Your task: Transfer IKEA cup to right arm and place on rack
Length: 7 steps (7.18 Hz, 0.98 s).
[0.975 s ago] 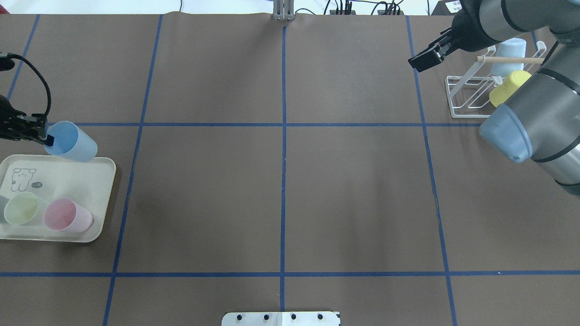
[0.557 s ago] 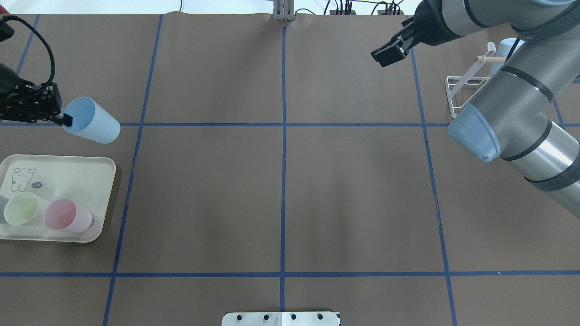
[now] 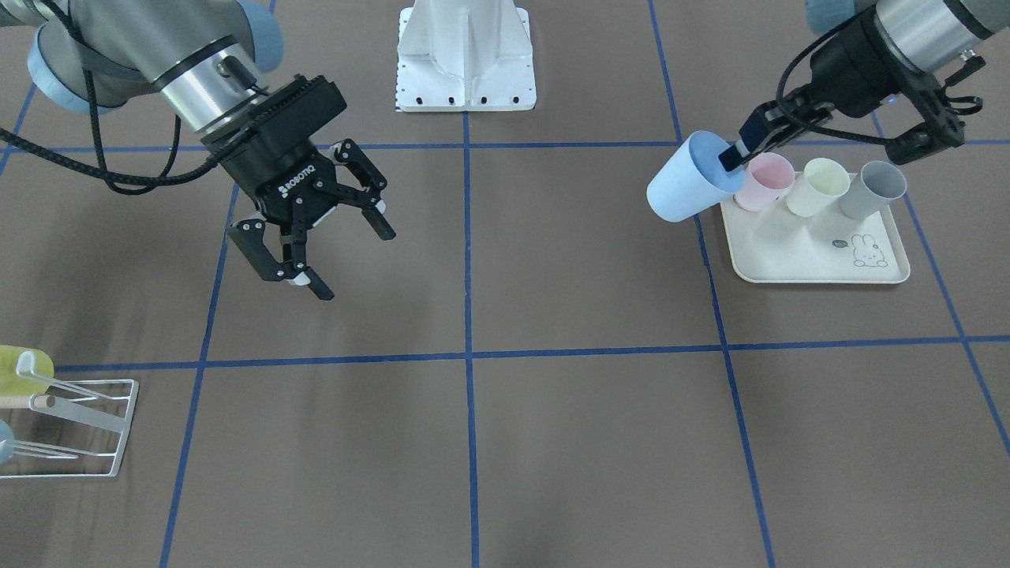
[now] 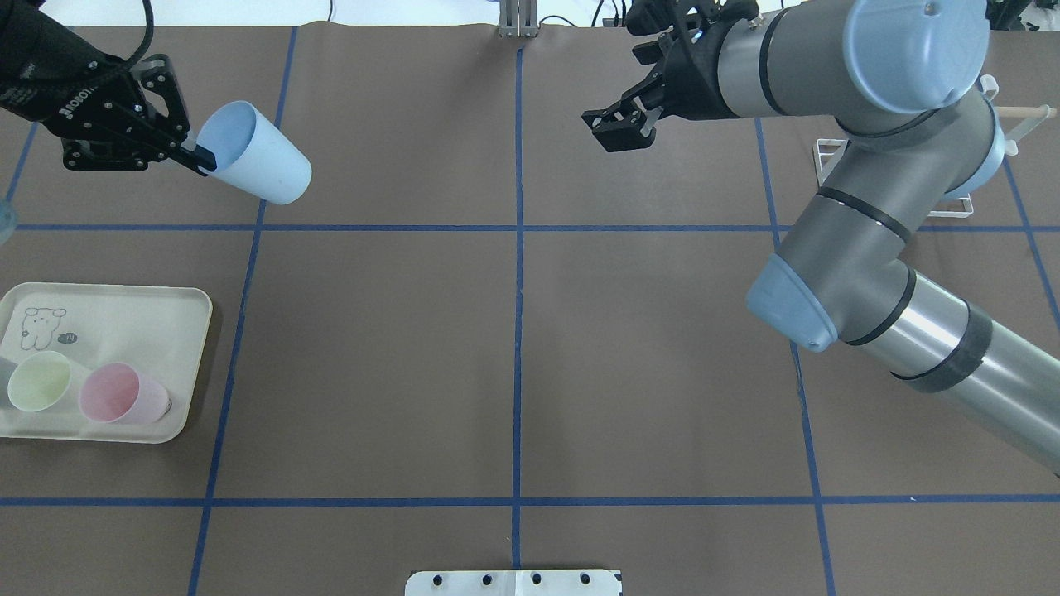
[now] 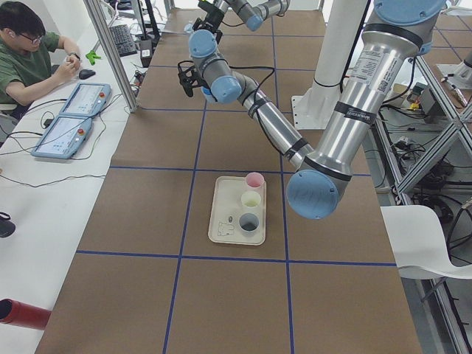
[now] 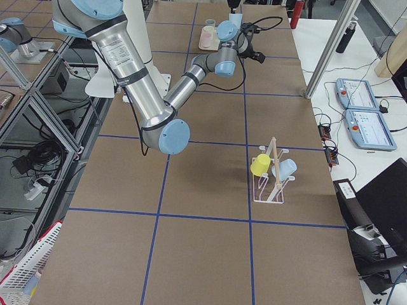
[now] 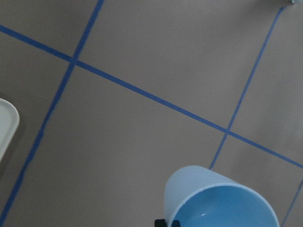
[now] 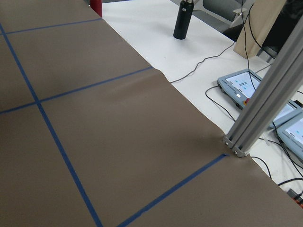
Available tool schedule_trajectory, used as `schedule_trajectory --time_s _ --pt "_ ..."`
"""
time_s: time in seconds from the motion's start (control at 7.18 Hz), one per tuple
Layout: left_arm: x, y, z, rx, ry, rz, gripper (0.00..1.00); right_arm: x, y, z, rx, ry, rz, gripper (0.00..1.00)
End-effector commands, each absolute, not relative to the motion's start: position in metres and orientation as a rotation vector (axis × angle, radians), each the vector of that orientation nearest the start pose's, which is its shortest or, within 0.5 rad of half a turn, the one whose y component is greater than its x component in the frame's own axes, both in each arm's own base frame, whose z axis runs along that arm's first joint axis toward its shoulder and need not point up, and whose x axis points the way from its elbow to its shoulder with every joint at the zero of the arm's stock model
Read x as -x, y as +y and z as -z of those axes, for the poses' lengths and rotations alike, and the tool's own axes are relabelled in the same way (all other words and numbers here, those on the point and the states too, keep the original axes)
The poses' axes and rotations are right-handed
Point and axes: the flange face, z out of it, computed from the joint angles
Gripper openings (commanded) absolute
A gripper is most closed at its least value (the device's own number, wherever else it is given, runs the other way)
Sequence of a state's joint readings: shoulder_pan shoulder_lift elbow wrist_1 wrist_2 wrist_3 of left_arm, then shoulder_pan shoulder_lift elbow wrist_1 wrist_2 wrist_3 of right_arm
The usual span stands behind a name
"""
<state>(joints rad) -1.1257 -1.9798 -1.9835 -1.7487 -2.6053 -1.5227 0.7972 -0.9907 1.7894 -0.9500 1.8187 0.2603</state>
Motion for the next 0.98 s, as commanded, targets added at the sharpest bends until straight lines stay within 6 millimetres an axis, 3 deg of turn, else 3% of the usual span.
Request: schedule_trajectory --time_s 0.0,0.56,0.84 --pt "-0.186 -0.497 -0.156 0.366 1.349 0.488 0.00 0.388 -0.495 -0.139 -1.281 -0.911 0.558 0.97" --pt "-0.193 -0.501 -0.125 0.451 1.420 0.552 0.00 0.438 -0.433 -0.125 -1.468 -1.014 0.499 0.98" --pt "-0.206 -0.497 -0.115 0.475 1.420 0.541 0.00 0.448 -0.417 -0.106 -1.499 -1.053 0.487 0.98"
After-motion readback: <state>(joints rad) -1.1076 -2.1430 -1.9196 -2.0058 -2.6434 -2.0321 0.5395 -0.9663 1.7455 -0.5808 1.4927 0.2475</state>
